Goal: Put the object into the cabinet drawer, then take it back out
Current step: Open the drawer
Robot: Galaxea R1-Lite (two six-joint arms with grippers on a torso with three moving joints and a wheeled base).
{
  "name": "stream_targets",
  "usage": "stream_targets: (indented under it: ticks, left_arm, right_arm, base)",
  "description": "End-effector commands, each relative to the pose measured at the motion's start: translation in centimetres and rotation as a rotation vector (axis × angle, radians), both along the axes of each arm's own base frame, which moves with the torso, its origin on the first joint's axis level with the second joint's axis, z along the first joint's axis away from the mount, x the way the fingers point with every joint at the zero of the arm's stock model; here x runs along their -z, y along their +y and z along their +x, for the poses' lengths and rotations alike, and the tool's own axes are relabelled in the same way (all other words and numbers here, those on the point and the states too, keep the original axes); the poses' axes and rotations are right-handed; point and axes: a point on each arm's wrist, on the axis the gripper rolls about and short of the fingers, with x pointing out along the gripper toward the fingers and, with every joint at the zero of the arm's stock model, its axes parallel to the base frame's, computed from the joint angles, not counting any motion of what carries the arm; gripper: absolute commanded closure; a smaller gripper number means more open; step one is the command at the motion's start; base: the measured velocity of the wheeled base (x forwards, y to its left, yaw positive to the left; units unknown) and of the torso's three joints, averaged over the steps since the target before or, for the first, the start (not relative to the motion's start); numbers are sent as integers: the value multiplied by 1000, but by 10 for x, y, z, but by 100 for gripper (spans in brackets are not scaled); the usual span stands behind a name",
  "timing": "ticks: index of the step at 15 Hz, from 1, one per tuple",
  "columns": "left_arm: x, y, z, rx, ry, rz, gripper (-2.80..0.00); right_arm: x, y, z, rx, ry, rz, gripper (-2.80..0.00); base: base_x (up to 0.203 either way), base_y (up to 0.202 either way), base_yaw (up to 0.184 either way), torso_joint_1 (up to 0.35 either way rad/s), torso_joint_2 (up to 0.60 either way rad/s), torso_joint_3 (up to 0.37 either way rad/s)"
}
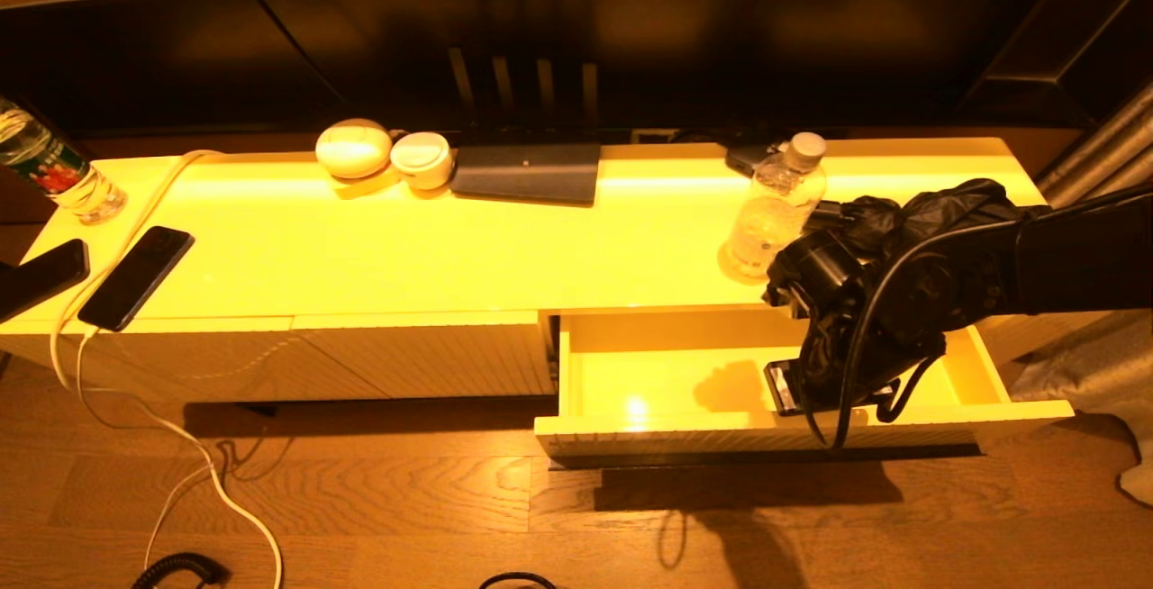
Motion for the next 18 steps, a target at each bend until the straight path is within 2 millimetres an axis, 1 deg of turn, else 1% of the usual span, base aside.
stream_targets:
  ticks: [1, 7, 9, 12, 18]
  left_arm:
    - [0, 0, 0, 0, 1, 0, 0]
    - [0, 0, 0, 0, 1, 0, 0]
    - [0, 0, 0, 0, 1, 0, 0]
    - [0, 0, 0, 0, 1, 0, 0]
    - [0, 0, 0, 0, 1, 0, 0]
  right_arm:
    - [-1, -2, -10, 14, 51, -12, 0]
    - [11, -7, -26, 39, 134, -8, 0]
    - [14, -8, -30, 29, 166, 19, 0]
    - [25, -5, -39, 30, 249, 85, 0]
    - [26, -4, -44, 22, 259, 86, 0]
  base:
    - [0, 0, 0, 0, 0, 0]
    - [0, 0, 0, 0, 0, 0]
    - [0, 0, 0, 0, 0, 0]
    - [0, 0, 0, 0, 0, 0]
    - [0, 0, 0, 0, 0, 0]
